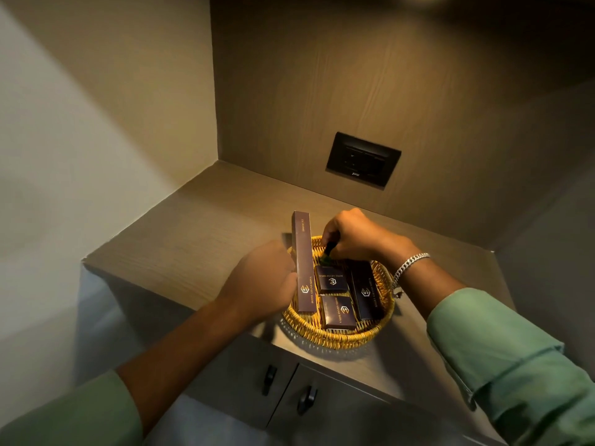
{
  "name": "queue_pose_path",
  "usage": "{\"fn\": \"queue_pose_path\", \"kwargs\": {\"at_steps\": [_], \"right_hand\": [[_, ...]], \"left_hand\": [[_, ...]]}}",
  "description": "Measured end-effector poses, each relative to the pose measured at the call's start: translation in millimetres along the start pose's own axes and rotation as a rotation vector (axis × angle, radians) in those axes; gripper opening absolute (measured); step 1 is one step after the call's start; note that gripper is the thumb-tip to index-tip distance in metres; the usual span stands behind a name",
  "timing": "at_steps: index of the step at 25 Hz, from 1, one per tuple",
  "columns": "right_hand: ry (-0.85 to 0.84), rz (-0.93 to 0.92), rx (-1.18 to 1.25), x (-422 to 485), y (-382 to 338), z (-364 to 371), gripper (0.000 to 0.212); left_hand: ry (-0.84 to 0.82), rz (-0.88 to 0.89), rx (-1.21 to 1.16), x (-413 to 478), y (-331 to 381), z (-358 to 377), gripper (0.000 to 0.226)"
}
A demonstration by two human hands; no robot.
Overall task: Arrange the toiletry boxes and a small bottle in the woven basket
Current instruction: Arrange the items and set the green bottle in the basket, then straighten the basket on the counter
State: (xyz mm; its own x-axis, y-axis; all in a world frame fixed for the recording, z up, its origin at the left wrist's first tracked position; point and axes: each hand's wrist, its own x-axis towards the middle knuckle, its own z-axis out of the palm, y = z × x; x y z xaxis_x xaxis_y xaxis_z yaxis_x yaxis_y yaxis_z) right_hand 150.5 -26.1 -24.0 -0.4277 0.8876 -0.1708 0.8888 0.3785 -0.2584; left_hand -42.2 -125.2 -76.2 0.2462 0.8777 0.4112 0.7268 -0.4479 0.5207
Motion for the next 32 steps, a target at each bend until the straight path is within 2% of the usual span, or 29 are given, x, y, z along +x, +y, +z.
{"fn": "queue_pose_path", "kwargs": {"at_steps": [5, 14, 17, 20, 23, 25, 27, 32], "right_hand": [[-0.047, 0.017, -0.01, 2.0, -3.0, -0.8, 0.022], [-0.038, 0.004, -0.006, -9.4, -5.4, -5.2, 0.04], [0.11, 0.063, 0.101, -26.6, 1.9, -17.7, 0.049], [0.304, 0.215, 0.167, -58.3, 27.6, -21.8, 0.036], [0.366, 0.463, 0.18, -94.1, 54.1, -2.6, 0.026], [0.401, 0.573, 0.289, -109.5, 57.5, 17.7, 0.011], [0.483, 0.605, 0.386, -114.7, 53.6, 35.3, 0.007], [0.696, 0.651, 0.425, -112.5, 32.5, 54.8, 0.014]], "left_hand": [[-0.011, 0.007, -0.001, 2.4, 0.6, -1.9, 0.02], [-0.025, 0.005, 0.018, 3.8, -0.2, -1.9, 0.02], [-0.035, 0.008, 0.032, 4.4, -0.2, -2.1, 0.019], [-0.027, 0.007, 0.034, 5.1, 1.4, -1.6, 0.015], [0.002, -0.029, 0.026, 5.2, 4.4, 0.3, 0.013], [0.004, -0.048, 0.022, 6.7, 5.4, 1.9, 0.013], [-0.01, -0.057, 0.015, 11.4, 4.4, 2.3, 0.013], [0.003, -0.087, -0.018, 35.8, -13.7, 1.2, 0.003]]}}
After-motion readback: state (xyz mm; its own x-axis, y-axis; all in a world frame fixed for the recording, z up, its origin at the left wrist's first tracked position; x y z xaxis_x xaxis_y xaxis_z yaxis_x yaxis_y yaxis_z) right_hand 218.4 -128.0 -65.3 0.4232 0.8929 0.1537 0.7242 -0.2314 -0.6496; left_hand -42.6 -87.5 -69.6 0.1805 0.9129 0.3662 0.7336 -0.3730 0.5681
